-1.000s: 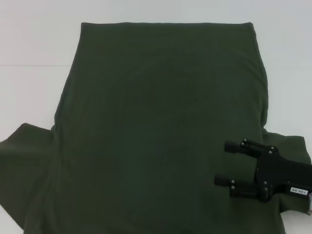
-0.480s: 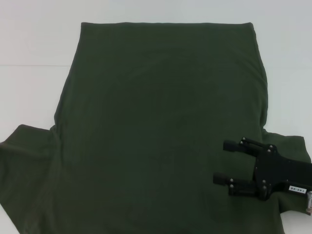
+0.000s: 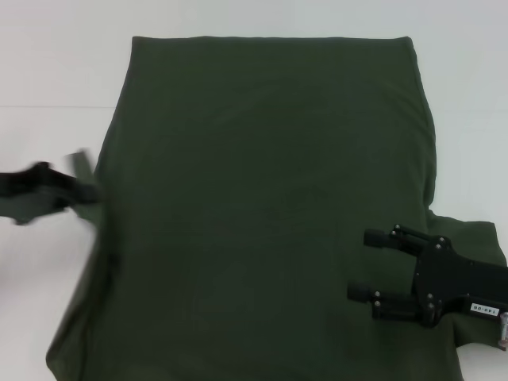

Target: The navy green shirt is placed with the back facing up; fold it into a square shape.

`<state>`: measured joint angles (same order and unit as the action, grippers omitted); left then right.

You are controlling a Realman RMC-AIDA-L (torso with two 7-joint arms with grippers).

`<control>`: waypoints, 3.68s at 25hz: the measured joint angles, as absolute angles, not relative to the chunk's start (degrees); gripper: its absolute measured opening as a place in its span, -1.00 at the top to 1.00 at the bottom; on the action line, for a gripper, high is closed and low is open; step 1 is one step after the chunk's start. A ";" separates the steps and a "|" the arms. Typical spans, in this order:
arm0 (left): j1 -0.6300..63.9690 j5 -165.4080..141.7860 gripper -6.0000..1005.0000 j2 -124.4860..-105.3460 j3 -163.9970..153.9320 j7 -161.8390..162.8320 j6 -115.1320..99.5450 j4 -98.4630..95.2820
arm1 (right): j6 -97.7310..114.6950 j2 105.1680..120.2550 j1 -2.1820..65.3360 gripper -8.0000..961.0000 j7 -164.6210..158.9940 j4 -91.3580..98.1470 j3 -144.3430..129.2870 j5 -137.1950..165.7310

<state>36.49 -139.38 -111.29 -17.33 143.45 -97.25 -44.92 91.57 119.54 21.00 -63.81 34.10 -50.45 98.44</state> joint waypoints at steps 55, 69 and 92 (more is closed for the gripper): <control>33.06 -135.00 -0.89 -118.90 -27.24 125.71 -76.08 -34.13 | 91.63 119.61 20.93 -0.91 -64.59 34.11 -49.29 98.26; 35.94 -131.87 -0.89 -119.36 -28.97 124.83 -87.99 -29.43 | 91.91 119.61 20.67 -0.91 -64.60 34.07 -49.04 98.26; 26.62 -128.78 -0.89 -120.76 -29.85 87.45 -102.21 -44.09 | 90.15 119.65 20.24 -0.91 -64.60 29.64 -40.84 98.32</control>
<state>26.62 -128.78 -120.76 -29.85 87.45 -102.21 -44.09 90.15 119.65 20.24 -64.60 29.64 -40.84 98.32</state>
